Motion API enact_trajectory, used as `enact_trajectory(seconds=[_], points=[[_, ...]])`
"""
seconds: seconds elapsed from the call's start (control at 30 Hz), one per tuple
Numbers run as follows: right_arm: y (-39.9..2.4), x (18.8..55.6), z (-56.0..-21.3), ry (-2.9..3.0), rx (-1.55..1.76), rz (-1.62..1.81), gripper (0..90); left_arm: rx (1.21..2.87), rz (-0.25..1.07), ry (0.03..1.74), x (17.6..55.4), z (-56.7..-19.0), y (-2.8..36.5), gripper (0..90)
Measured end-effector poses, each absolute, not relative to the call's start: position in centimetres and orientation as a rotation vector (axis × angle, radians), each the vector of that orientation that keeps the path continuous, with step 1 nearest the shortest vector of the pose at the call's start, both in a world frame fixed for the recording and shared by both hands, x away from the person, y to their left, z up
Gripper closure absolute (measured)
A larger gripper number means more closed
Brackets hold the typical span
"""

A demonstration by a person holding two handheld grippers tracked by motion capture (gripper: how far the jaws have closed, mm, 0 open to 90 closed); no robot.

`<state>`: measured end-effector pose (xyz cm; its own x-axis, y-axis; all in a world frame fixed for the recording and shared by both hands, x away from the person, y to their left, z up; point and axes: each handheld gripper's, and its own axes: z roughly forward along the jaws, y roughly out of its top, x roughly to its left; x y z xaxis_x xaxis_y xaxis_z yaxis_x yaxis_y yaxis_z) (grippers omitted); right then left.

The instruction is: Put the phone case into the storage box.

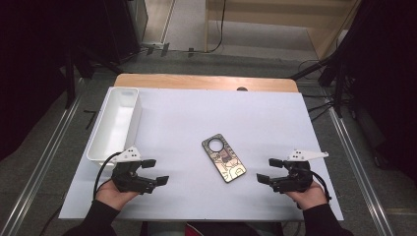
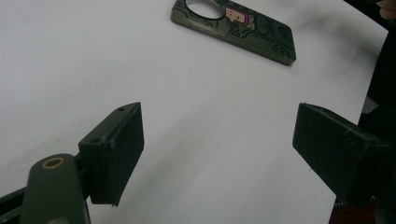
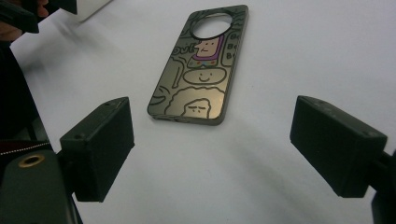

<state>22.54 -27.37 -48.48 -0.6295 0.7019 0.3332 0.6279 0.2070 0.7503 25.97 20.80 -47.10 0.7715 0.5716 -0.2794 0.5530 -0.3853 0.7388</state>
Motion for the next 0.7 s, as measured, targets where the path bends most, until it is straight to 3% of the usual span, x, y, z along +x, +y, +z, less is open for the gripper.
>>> enact_trajectory(seconds=[0.7], points=[[-27.08,22.50,-48.22,2.362,1.303,1.431,12.5,2.036,0.004,0.827,25.84,-47.03,21.08,16.6]])
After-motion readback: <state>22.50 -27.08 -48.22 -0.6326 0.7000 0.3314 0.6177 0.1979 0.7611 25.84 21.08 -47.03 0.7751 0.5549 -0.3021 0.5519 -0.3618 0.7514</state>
